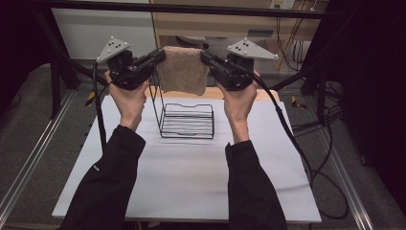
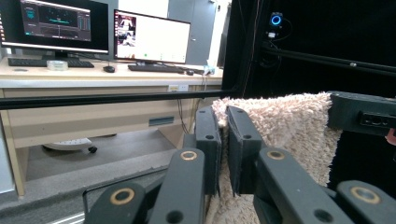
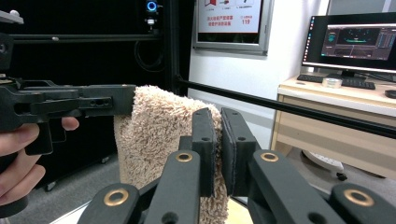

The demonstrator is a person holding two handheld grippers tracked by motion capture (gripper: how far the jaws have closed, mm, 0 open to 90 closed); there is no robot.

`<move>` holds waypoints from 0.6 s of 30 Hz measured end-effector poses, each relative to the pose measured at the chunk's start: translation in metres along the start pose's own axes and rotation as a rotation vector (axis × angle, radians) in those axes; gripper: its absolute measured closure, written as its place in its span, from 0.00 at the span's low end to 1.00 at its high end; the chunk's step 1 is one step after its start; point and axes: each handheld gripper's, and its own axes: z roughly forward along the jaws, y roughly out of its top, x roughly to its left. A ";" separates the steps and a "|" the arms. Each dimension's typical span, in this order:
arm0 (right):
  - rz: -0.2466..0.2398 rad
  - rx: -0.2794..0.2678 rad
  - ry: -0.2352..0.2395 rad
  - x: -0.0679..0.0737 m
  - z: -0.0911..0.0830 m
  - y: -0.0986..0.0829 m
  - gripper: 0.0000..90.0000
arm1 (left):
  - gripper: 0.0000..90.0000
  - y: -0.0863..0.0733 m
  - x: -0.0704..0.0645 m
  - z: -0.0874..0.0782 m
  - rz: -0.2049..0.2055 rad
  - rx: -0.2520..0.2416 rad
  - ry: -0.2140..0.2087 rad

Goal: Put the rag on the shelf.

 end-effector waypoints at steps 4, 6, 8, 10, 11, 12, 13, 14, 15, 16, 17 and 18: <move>0.002 0.002 -0.006 -0.003 0.004 0.001 0.94 | 0.93 0.004 0.003 0.006 -0.006 -0.001 0.008; -0.001 0.004 -0.010 -0.006 0.008 0.002 0.94 | 0.93 0.005 0.003 0.008 0.000 -0.003 0.014; -0.003 0.004 -0.013 -0.008 0.010 0.004 0.94 | 0.93 0.006 0.005 0.011 0.000 0.000 0.016; -0.004 0.006 -0.015 -0.009 0.011 0.005 0.94 | 0.93 0.007 0.006 0.014 -0.002 -0.003 0.015; 0.000 0.006 -0.016 -0.011 0.012 0.006 0.94 | 0.93 0.007 0.006 0.015 0.001 -0.005 0.017; -0.001 0.004 -0.018 -0.012 0.014 0.006 0.95 | 0.93 0.008 0.007 0.017 0.008 -0.004 0.020; -0.003 0.005 -0.019 -0.013 0.015 0.007 0.94 | 0.93 0.009 0.007 0.018 0.012 -0.005 0.023; -0.002 0.006 -0.021 -0.015 0.017 0.007 0.94 | 0.93 0.009 0.008 0.019 0.016 -0.005 0.025; -0.003 0.006 -0.021 -0.016 0.019 0.007 0.94 | 0.93 0.010 0.008 0.020 0.017 -0.006 0.027; -0.002 0.005 -0.021 -0.018 0.020 0.007 0.94 | 0.93 0.010 0.009 0.021 0.017 -0.008 0.029; 0.002 0.004 -0.021 -0.018 0.021 0.007 0.94 | 0.93 0.010 0.009 0.022 0.016 -0.009 0.029; 0.002 0.004 -0.021 -0.018 0.021 0.007 0.94 | 0.93 0.010 0.010 0.023 0.017 -0.008 0.031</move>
